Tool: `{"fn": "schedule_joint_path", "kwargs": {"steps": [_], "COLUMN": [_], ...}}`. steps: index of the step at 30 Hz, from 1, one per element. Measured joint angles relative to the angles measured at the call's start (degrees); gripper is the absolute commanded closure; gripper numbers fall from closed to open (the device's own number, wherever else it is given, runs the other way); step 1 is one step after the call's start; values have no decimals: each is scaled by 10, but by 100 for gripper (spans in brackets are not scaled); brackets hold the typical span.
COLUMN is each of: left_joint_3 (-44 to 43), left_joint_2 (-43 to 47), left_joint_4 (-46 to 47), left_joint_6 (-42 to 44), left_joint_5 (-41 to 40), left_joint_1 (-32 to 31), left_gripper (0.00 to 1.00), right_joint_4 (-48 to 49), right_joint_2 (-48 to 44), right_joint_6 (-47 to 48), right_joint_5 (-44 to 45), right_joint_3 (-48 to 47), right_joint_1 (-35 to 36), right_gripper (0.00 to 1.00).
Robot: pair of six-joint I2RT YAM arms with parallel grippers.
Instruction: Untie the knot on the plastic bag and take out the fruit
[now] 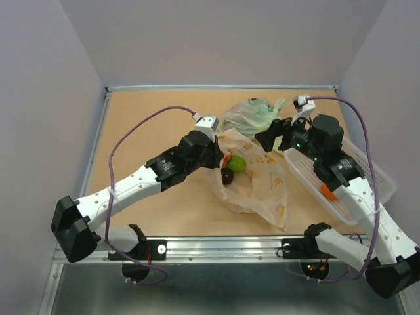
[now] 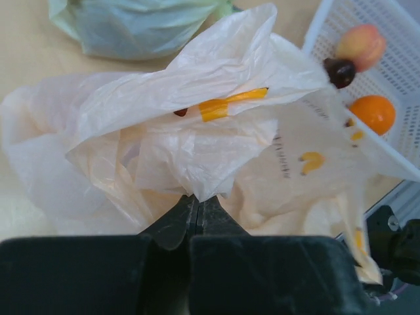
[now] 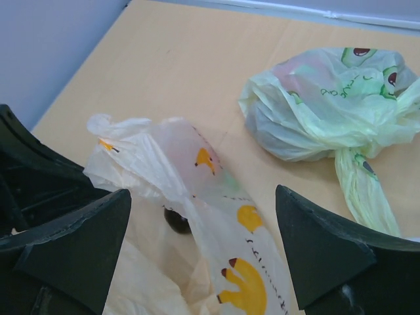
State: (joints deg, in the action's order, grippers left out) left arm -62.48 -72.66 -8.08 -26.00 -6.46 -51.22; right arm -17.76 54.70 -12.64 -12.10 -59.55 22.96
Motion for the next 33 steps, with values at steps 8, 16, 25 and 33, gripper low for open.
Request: {"fn": "schedule_joint_path", "kwargs": {"steps": [8,16,25,33], "left_joint_3": [115,162,207,226], "left_joint_2": [32,50,63,74], "left_joint_4": [-42,-45,-21,2], "left_joint_6": [-49,-79,-96,-99], "left_joint_5": [-60,-90,-77,-63], "left_joint_1": [14,14,14,14], "left_gripper": [100,100,100,100], "right_joint_4": [3,2,-12,-25], "right_joint_2": [2,67,133,165], "right_joint_6": [-2,-10,-56,-82], "right_joint_5": [-48,-10,111,230], "right_joint_3": [3,15,88,101], "right_joint_1": [37,233,301,300], "right_gripper": [13,13,14,5]}}
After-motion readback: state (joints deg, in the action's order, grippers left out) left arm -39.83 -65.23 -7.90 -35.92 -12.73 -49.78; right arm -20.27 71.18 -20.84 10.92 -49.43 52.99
